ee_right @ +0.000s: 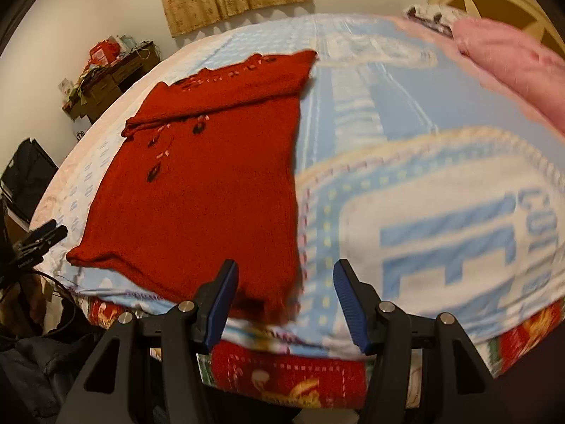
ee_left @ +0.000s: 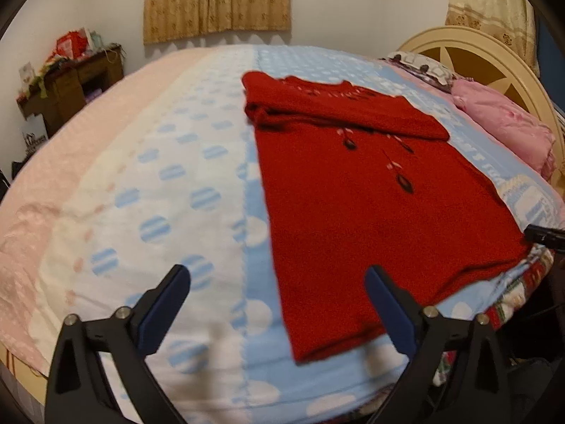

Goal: Fold small clothes
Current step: 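Move both open grippers to the sweater hem, then close the left gripper on the hem while the right gripper closes beside it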

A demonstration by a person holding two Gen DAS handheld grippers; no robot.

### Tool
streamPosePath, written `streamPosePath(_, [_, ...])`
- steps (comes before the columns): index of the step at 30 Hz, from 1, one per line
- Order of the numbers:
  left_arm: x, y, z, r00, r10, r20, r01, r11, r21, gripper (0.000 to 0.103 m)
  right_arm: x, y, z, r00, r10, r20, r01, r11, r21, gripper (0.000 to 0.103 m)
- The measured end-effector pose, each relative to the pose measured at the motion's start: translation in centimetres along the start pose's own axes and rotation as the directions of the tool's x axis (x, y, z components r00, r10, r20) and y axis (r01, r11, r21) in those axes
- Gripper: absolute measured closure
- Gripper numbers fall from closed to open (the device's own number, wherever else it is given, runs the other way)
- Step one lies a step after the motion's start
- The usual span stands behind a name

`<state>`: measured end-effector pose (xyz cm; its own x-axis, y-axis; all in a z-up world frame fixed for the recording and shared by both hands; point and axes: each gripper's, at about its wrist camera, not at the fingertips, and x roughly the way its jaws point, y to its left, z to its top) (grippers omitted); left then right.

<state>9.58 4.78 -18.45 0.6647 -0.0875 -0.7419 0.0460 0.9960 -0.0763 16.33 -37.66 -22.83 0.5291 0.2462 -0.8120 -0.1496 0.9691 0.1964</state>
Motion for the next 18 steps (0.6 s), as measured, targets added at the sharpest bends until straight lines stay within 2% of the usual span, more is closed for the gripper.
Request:
streamPosePath(6, [0.9, -0.5, -0.9, 0.995, -0.077, -0.065, 0.076, 0.997, -0.029, 0.023, 0.1, 0.2, -0.6, 0.999, 0.032, -0.008, -0.032, 0.999, 0.014, 0.047])
streamPosePath(8, [1.5, -0.6, -1.2, 0.988, -0.121, -0.091, 0.117, 0.992, -0.05, 0.03, 0.2, 0.7, -0.7, 0.999, 0.046, -0.015, -0.046, 0.999, 0.0, 0.055])
streamPosePath(10, [2.2, -0.4, -1.5, 0.978, -0.163, -0.129, 0.153, 0.985, -0.08, 0.042, 0.5, 1.3, -0.8, 0.998, 0.053, -0.019, -0.053, 0.998, -0.018, 0.07])
streamPosePath(13, [3.1, 0.2, -2.0, 0.961, -0.215, -0.171, 0.192, 0.971, -0.142, 0.044, 0.7, 1.6, -1.0, 0.998, 0.059, -0.018, -0.06, 0.998, -0.024, 0.072])
streamPosePath(15, [3.0, 0.4, -2.0, 0.961, -0.219, -0.17, 0.194, 0.969, -0.154, 0.044, 0.7, 1.3, -1.0, 0.997, 0.073, -0.012, -0.073, 0.997, -0.008, 0.074])
streamPosePath(18, [2.7, 0.3, -2.1, 0.962, -0.214, -0.171, 0.189, 0.97, -0.15, 0.045, 0.7, 0.4, -0.9, 0.994, 0.106, -0.017, -0.105, 0.994, 0.041, 0.084])
